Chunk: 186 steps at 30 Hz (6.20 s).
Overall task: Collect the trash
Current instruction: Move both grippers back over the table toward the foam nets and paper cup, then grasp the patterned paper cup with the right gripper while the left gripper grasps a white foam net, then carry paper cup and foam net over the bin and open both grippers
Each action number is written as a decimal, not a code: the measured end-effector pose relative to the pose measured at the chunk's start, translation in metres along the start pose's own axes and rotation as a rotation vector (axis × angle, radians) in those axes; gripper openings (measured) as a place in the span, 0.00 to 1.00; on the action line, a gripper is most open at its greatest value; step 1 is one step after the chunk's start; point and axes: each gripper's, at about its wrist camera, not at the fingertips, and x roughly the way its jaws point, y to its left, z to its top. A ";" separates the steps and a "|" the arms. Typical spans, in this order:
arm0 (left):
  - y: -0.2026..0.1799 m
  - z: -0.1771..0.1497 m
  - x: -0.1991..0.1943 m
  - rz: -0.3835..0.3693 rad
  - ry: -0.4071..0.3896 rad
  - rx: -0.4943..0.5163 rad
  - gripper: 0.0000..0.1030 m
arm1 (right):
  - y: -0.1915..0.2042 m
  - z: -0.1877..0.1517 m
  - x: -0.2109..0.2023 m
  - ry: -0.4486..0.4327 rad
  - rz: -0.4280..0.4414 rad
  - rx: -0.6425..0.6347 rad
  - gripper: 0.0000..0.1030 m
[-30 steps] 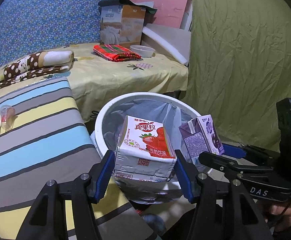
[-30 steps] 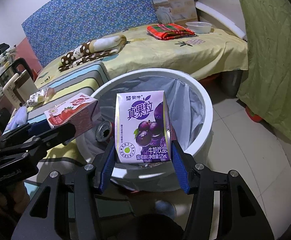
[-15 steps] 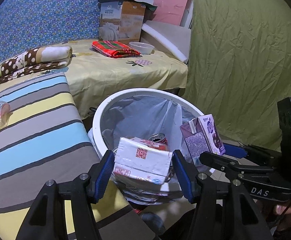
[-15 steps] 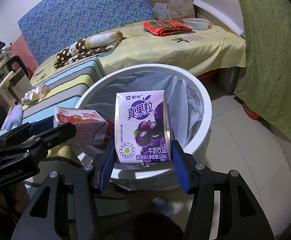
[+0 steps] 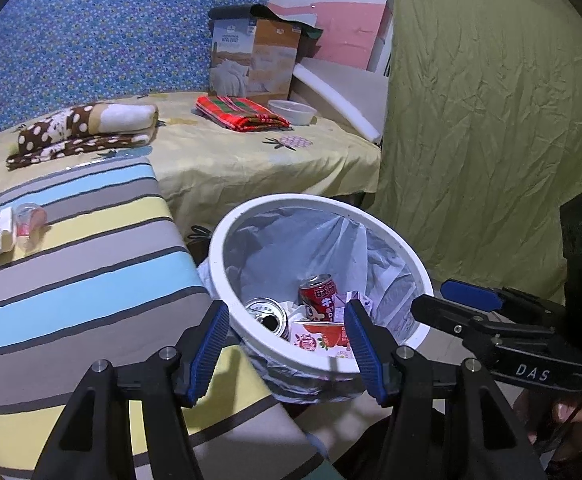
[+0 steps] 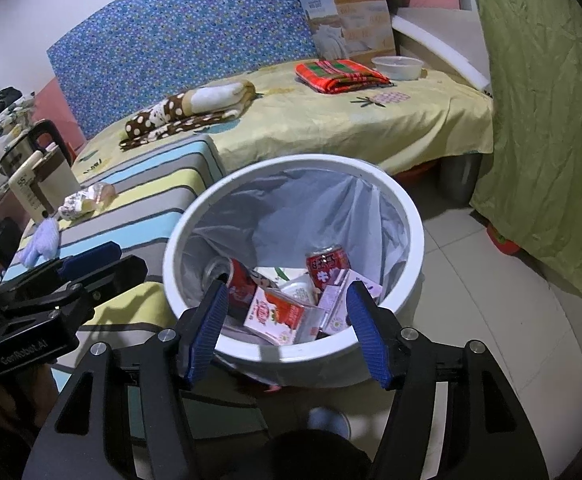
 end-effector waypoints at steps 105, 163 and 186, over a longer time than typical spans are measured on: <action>0.343 -0.045 -0.108 0.543 0.058 -0.402 0.28 | 0.275 0.064 0.140 0.057 0.329 -0.670 0.60; 0.150 -0.063 -0.160 0.375 -0.067 -0.271 0.22 | 0.154 0.002 0.012 -0.010 0.419 -0.290 0.17; 0.107 -0.031 -0.163 0.337 -0.104 -0.192 0.22 | 0.122 -0.001 -0.006 -0.068 0.393 -0.230 0.17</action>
